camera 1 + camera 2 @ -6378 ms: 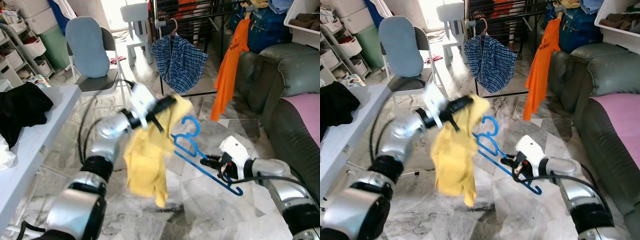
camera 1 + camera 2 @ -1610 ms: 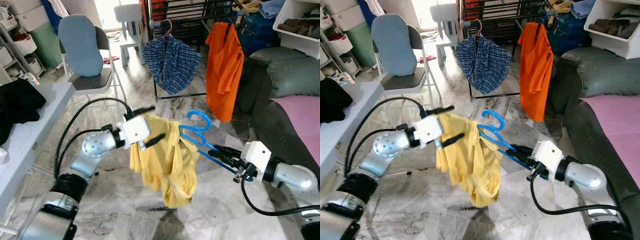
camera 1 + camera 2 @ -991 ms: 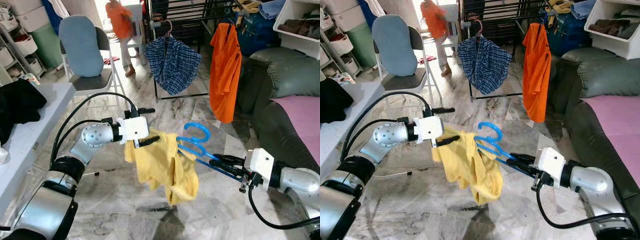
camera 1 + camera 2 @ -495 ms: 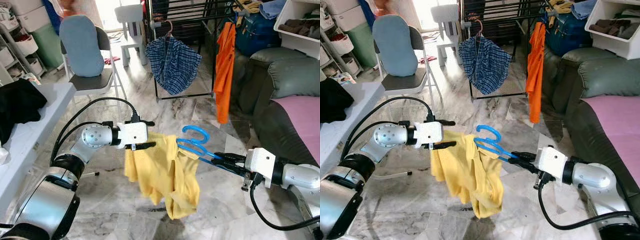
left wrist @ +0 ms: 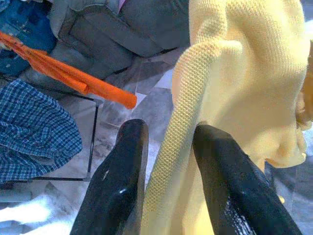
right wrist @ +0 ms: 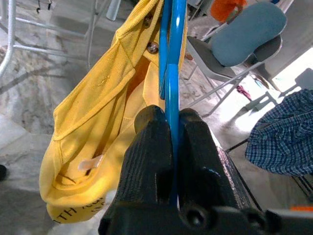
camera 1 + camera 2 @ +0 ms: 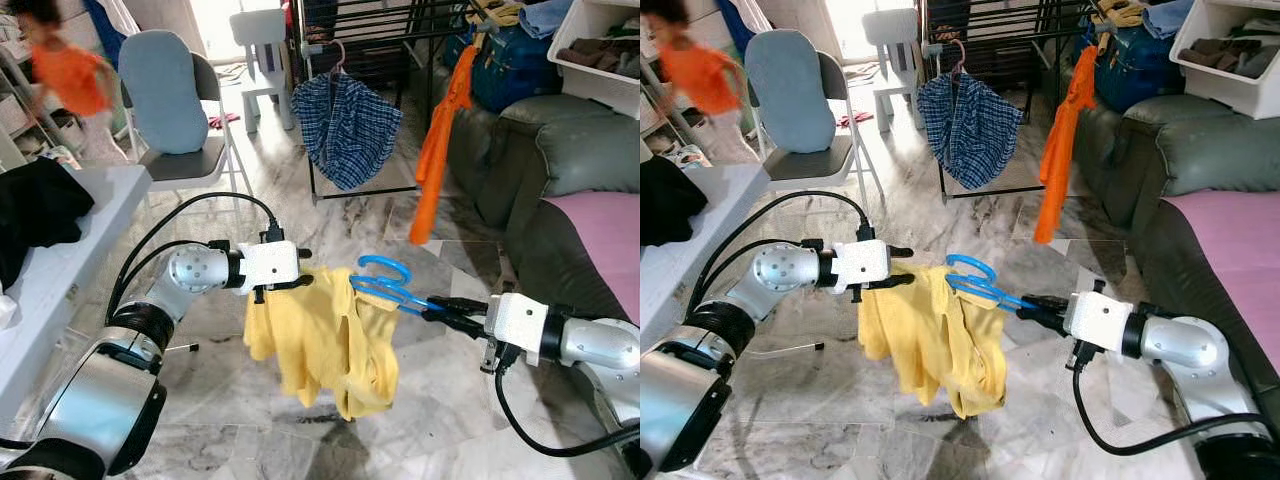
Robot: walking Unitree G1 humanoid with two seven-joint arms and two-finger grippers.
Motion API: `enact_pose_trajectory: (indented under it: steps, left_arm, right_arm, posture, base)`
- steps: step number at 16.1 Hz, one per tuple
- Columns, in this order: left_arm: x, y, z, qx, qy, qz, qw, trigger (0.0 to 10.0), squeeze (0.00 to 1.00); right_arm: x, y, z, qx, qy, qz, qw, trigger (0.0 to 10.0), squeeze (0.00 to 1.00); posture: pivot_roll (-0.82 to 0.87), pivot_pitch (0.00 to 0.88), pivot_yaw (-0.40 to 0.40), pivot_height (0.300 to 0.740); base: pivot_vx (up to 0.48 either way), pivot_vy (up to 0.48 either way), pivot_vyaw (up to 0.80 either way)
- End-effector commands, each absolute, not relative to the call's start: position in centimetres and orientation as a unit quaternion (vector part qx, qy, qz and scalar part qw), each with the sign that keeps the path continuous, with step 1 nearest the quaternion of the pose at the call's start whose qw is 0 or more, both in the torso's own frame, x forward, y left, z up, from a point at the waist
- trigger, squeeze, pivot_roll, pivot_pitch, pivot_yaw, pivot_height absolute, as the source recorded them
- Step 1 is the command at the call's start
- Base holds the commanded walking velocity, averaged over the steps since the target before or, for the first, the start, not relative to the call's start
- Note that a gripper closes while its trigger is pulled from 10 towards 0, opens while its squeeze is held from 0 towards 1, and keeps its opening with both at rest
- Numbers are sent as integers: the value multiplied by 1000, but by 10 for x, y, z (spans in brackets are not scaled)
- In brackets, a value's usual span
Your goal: Hang hanger
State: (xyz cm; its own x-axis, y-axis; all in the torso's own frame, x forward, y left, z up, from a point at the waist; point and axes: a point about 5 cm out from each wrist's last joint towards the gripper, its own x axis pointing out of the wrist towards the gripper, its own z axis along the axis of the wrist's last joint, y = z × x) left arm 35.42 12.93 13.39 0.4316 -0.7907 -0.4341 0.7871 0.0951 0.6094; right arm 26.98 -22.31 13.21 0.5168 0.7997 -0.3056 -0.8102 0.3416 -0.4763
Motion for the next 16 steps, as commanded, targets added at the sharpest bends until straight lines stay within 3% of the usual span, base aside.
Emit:
enact_pose_trajectory:
  steps: [1, 13, 14, 15, 16]
  left_arm:
    - [355, 133, 134, 417, 10, -534, 736, 0, 0]
    - [355, 134, 126, 396, 37, -529, 750, 0, 0]
    - [354, 136, 124, 392, 41, -528, 752, 0, 0]
    - [353, 138, 122, 389, 43, -528, 754, 0, 0]
    - [352, 140, 120, 385, 45, -528, 756, 0, 0]
  right_arm:
    - [275, -219, 143, -309, -19, 493, 813, 10000, 0]
    - [281, -219, 139, -340, -29, 484, 806, 10000, 0]
    - [283, -222, 138, -337, -16, 489, 805, 10000, 608]
    - [284, -224, 138, -336, -10, 490, 804, 10000, 1000]
    - [285, -226, 138, -333, 0, 493, 804, 10000, 1000]
  posture:
    - [-196, 0, 124, 740]
    - [-198, 0, 133, 740]
    - [-195, 0, 128, 740]
    - [-195, 0, 126, 740]
    - [-193, 0, 123, 740]
  base:
    - [0, 0, 0]
    - [0, 0, 0]
    - [0, 0, 0]
    - [0, 0, 0]
    - [0, 0, 0]
